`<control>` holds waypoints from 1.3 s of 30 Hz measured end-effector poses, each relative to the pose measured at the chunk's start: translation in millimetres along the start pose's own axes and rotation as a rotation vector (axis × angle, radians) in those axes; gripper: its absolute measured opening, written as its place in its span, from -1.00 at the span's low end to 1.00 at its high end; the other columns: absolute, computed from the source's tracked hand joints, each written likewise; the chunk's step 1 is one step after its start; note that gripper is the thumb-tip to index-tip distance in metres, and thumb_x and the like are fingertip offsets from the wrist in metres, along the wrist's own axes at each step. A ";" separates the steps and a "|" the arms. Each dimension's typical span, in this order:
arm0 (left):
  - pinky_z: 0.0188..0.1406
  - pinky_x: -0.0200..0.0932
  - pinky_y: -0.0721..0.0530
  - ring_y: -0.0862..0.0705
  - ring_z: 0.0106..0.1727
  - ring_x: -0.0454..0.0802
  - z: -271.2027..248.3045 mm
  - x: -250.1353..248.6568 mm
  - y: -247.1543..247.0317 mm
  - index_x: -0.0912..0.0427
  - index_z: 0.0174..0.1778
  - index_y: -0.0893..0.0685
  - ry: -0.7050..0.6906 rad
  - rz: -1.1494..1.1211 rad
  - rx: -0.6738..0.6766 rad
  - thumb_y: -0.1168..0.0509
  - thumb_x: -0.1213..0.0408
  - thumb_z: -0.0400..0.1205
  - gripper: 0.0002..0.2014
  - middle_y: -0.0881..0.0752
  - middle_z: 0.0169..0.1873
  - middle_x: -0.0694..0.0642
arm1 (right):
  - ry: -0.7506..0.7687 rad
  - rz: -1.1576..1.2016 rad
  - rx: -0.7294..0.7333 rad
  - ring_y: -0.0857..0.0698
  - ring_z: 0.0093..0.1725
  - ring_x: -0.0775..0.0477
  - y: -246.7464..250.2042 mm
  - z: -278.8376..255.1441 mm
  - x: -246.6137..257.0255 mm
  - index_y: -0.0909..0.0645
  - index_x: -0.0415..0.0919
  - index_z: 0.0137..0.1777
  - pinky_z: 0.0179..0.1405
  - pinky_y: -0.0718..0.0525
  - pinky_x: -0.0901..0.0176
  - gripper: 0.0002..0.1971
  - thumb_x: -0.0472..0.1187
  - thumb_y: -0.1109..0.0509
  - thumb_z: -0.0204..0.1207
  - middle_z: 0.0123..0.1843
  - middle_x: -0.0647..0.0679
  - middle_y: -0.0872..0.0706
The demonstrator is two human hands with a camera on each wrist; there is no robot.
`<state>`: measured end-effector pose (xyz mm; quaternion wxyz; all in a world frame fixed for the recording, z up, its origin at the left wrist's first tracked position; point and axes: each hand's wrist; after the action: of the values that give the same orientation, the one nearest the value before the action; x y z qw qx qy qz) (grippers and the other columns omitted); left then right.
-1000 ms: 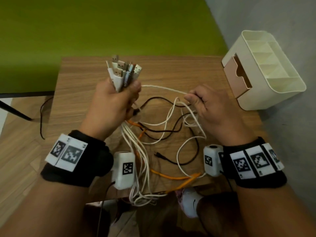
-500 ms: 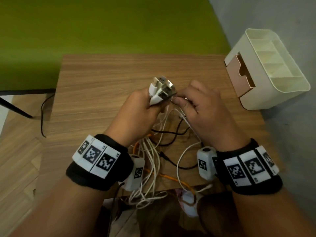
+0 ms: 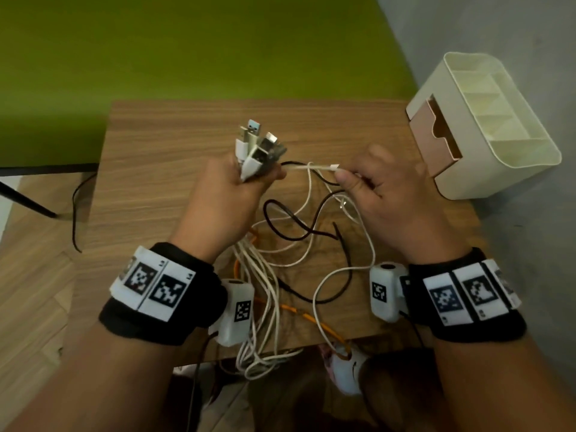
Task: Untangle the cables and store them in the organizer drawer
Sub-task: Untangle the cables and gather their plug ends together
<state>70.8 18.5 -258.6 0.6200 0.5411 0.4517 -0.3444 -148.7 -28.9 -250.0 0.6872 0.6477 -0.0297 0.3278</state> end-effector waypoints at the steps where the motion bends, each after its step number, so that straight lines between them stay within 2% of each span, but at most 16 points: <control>1: -0.30 0.06 -0.63 -0.71 -0.28 -0.23 -0.9 -0.5 -2.6 0.10 -0.07 -0.80 -0.026 0.056 0.008 -0.37 0.15 0.65 -0.86 -0.82 -0.13 0.07 | 0.010 -0.028 0.011 -0.53 -0.07 0.07 -2.4 -0.9 1.7 -0.69 0.10 0.03 0.12 -0.25 -0.07 -0.73 0.15 -0.18 0.69 -0.11 0.17 -0.49; 3: -0.09 0.12 -0.67 -0.74 -0.11 -0.08 -4.1 -2.8 -10.1 0.16 -0.03 -0.79 -0.065 0.108 0.047 -0.36 0.13 0.64 -0.81 -0.80 -0.14 0.06 | 0.063 -0.043 -0.006 -0.54 -0.05 0.06 -8.2 -2.5 7.9 -0.73 0.09 0.05 0.02 -0.21 -0.04 -0.66 0.18 -0.15 0.62 -0.08 0.17 -0.51; 5: -0.08 0.01 -0.65 -0.72 -0.12 -0.17 -7.8 -6.7 -16.8 0.18 0.00 -0.77 -0.122 0.107 0.112 -0.36 0.20 0.65 -0.85 -0.79 -0.16 0.01 | 0.130 -0.044 -0.029 -0.53 -0.10 0.08 -13.9 -4.0 15.4 -0.74 0.08 0.02 -0.09 -0.13 0.03 -0.66 0.16 -0.15 0.59 -0.11 0.14 -0.53; 9: -0.19 -0.15 -0.63 -0.69 -0.21 -0.19 -9.5 -9.1 -21.2 0.13 -0.10 -0.73 -0.173 0.170 0.180 -0.34 0.26 0.67 -0.92 -0.75 -0.25 -0.04 | 0.168 -0.061 -0.020 -0.45 -0.16 0.18 -20.5 -6.0 23.3 -0.69 0.02 -0.03 -0.15 -0.06 0.08 -0.80 0.01 -0.24 0.60 -0.12 0.13 -0.51; 13: -0.44 -0.42 -0.44 -0.59 -0.40 -0.28 -9.0 -12.2 -17.4 -0.05 -0.35 -0.57 -0.183 0.183 0.171 -0.34 0.27 0.66 -0.74 -0.63 -0.44 -0.12 | 0.161 -0.036 0.028 -0.49 -0.11 0.15 -19.4 -4.3 22.0 -0.65 -0.04 -0.05 -0.11 -0.15 0.04 -0.71 0.07 -0.15 0.63 -0.12 0.12 -0.54; 15: -0.50 -0.35 -0.43 -0.52 -0.54 -0.25 -8.1 -12.2 -15.6 0.08 -0.37 -0.60 -0.135 0.041 0.148 -0.35 0.26 0.65 -0.75 -0.60 -0.51 -0.09 | 0.134 -0.002 0.066 -0.52 -0.07 0.16 -16.7 -3.2 21.0 -0.63 0.03 -0.04 -0.07 -0.17 0.00 -0.63 0.17 -0.05 0.65 -0.11 0.15 -0.57; 17: -0.64 -0.27 -0.36 -0.41 -0.64 -0.14 -7.2 -13.4 -12.3 0.27 -0.29 -0.61 -0.011 -0.279 0.141 -0.33 0.27 0.65 -0.79 -0.58 -0.52 0.03 | 0.068 0.011 0.107 -0.51 -0.06 0.18 -12.1 -1.1 18.6 -0.60 0.06 -0.05 -0.03 -0.15 0.00 -0.57 0.25 0.03 0.66 -0.11 0.20 -0.58; 19: -0.72 -0.34 -0.26 -0.30 -0.67 -0.16 -7.8 -17.3 -6.5 0.29 -0.20 -0.58 0.087 -0.596 0.157 -0.25 0.33 0.69 -0.83 -0.52 -0.52 0.06 | -0.015 -0.064 0.172 -0.49 -0.03 0.17 -5.7 1.3 12.3 -0.60 0.06 -0.03 0.07 -0.15 -0.02 -0.56 0.25 0.05 0.71 -0.10 0.20 -0.58; 21: -0.75 -0.38 -0.22 -0.24 -0.66 -0.20 -6.8 -18.5 0.0 0.25 -0.17 -0.56 0.111 -0.715 0.162 -0.19 0.31 0.71 -0.84 -0.52 -0.51 0.03 | -0.083 -0.117 0.214 -0.49 0.00 0.11 1.6 2.0 5.1 -0.58 0.07 0.01 0.15 -0.16 -0.05 -0.64 0.16 0.02 0.74 -0.10 0.20 -0.59; 23: -0.73 -0.36 -0.23 -0.24 -0.65 -0.19 -3.0 -14.3 0.9 0.23 -0.17 -0.58 0.128 -0.649 0.153 -0.18 0.32 0.74 -0.82 -0.58 -0.47 0.04 | -0.092 -0.097 0.163 -0.50 -0.02 0.05 6.4 1.6 -0.3 -0.56 0.09 0.01 0.14 -0.17 -0.02 -0.73 0.08 -0.05 0.76 -0.11 0.18 -0.58; 25: -0.71 -0.33 -0.25 -0.26 -0.64 -0.18 -1.2 -8.9 -3.7 0.24 -0.16 -0.61 0.160 -0.537 0.147 -0.20 0.35 0.74 -0.83 -0.67 -0.42 0.09 | -0.058 -0.052 0.115 -0.50 0.01 0.11 6.4 1.6 0.5 -0.62 0.10 0.13 0.13 -0.20 0.00 -0.79 0.01 -0.15 0.75 -0.01 0.16 -0.55; 27: -0.70 -0.30 -0.27 -0.28 -0.62 -0.15 -1.7 -7.5 -10.2 0.24 -0.13 -0.62 0.169 -0.469 0.174 -0.23 0.35 0.73 -0.86 -0.72 -0.36 0.14 | -0.021 0.019 0.115 -0.46 0.06 0.27 4.0 0.7 5.6 -0.60 0.12 0.34 0.28 -0.29 -0.04 -0.74 -0.06 -0.25 0.70 0.16 0.18 -0.50; 29: -0.69 -0.30 -0.29 -0.29 -0.63 -0.15 -3.0 -8.0 -14.7 0.24 -0.10 -0.61 0.147 -0.449 0.209 -0.24 0.35 0.72 -0.89 -0.73 -0.34 0.18 | 0.059 0.154 0.089 -0.48 0.22 0.27 0.8 -0.6 8.7 -0.54 0.02 0.44 0.47 -0.36 -0.09 -0.62 -0.13 -0.32 0.61 0.31 0.18 -0.47; 32: -0.68 -0.30 -0.28 -0.29 -0.64 -0.15 -3.7 -8.2 -17.2 0.25 -0.14 -0.63 0.131 -0.452 0.241 -0.27 0.34 0.70 -0.88 -0.73 -0.33 0.23 | 0.137 0.382 -0.036 -0.48 0.39 0.19 -3.4 -2.8 12.7 -0.54 -0.18 0.37 0.42 -0.45 0.29 -0.62 -0.29 -0.39 0.54 0.36 0.06 -0.49; 36: -0.67 -0.30 -0.26 -0.28 -0.66 -0.15 -7.3 -12.0 -19.2 0.26 -0.11 -0.62 0.121 -0.481 0.290 -0.29 0.34 0.68 -0.91 -0.73 -0.36 0.23 | 0.149 0.460 -0.191 -0.45 0.44 0.02 -5.7 -2.2 18.2 -0.41 -0.05 0.32 0.37 -0.54 0.19 -0.59 -0.25 -0.45 0.55 0.40 -0.08 -0.40; 39: -0.71 -0.36 -0.29 -0.28 -0.68 -0.17 -11.6 -15.8 -17.2 0.27 -0.11 -0.61 0.069 -0.579 0.327 -0.26 0.30 0.63 -0.90 -0.73 -0.39 0.20 | 0.158 0.368 -0.081 -0.55 0.32 0.10 -8.9 1.6 13.8 -0.58 -0.12 0.28 0.30 -0.52 0.27 -0.75 -0.12 -0.34 0.65 0.26 0.03 -0.57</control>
<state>47.3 25.8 -250.1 0.3857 0.4940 0.5463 -0.5558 -133.0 -24.2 -251.1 0.6416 0.5753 -0.1067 0.4960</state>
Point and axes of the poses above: each hand's wrist, its own z-axis towards the middle knuckle, its own y-axis out of the back of the hand, x = y × z
